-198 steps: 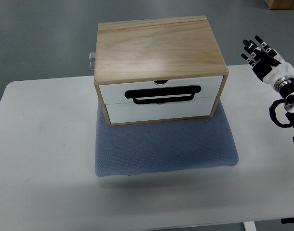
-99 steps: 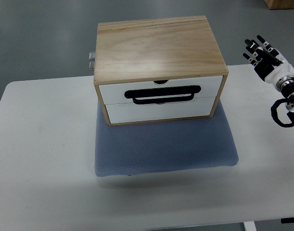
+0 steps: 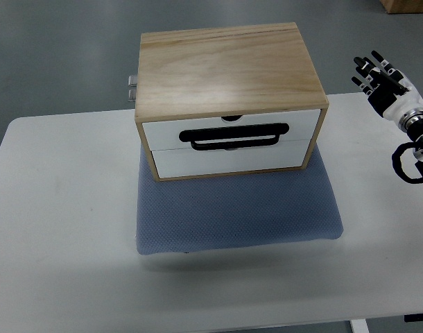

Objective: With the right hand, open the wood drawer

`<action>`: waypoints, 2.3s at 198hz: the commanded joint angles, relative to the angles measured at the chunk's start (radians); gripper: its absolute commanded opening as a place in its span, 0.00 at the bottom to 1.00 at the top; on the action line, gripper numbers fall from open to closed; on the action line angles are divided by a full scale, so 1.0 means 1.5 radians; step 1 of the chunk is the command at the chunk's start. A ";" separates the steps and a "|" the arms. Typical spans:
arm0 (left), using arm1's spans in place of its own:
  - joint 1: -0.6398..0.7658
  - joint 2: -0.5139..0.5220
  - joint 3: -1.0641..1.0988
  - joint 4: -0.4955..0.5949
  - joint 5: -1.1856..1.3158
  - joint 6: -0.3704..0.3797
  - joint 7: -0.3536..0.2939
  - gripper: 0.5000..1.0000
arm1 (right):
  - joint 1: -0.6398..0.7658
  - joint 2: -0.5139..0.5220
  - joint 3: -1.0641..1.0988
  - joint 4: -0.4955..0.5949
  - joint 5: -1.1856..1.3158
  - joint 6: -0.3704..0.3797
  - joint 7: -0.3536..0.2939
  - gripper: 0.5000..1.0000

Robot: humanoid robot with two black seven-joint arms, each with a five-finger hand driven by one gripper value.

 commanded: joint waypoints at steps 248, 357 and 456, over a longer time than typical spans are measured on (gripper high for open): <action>-0.001 0.000 0.000 0.000 0.000 0.000 0.001 1.00 | 0.269 -0.267 -0.345 0.038 0.067 0.131 -0.003 0.89; 0.000 0.000 0.000 0.000 0.000 0.000 0.000 1.00 | 0.593 -0.386 -0.714 0.248 0.038 0.304 -0.006 0.89; 0.000 0.000 0.000 0.000 0.000 0.000 0.000 1.00 | 0.885 -0.329 -0.949 0.456 -0.010 0.304 -0.108 0.89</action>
